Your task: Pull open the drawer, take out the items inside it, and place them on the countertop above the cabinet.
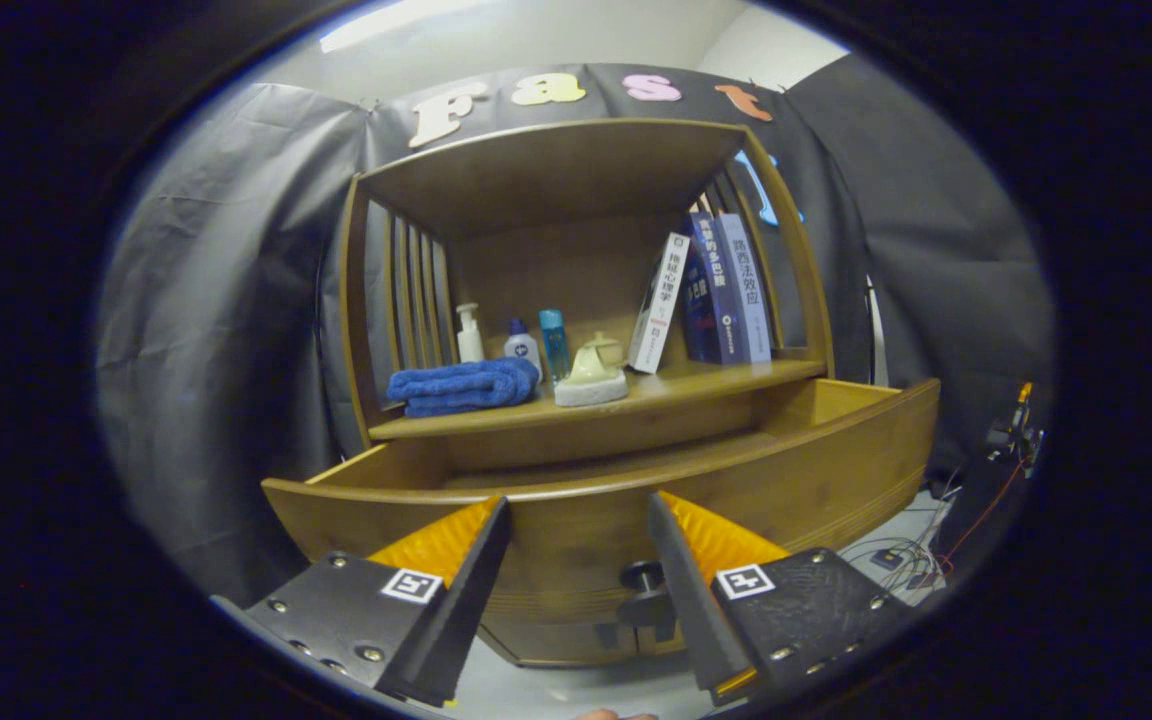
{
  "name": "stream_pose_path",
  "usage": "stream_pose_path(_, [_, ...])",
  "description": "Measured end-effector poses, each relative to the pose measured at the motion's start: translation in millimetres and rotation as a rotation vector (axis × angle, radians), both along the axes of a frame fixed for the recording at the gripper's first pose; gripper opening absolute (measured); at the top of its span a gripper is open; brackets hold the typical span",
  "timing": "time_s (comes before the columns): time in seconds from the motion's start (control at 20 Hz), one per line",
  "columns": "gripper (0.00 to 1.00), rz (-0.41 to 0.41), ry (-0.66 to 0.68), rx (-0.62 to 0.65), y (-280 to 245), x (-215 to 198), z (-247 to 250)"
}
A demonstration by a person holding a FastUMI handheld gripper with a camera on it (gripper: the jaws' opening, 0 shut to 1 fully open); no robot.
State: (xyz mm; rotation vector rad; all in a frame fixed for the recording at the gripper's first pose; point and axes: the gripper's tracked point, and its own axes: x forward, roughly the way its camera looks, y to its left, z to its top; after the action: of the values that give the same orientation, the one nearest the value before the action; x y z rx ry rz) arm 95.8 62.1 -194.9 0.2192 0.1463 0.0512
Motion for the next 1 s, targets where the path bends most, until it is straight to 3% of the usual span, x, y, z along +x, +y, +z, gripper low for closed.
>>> stream_pose_path(1.0, [0.85, 0.001, 0.038, 0.028, 10, 88, -9])
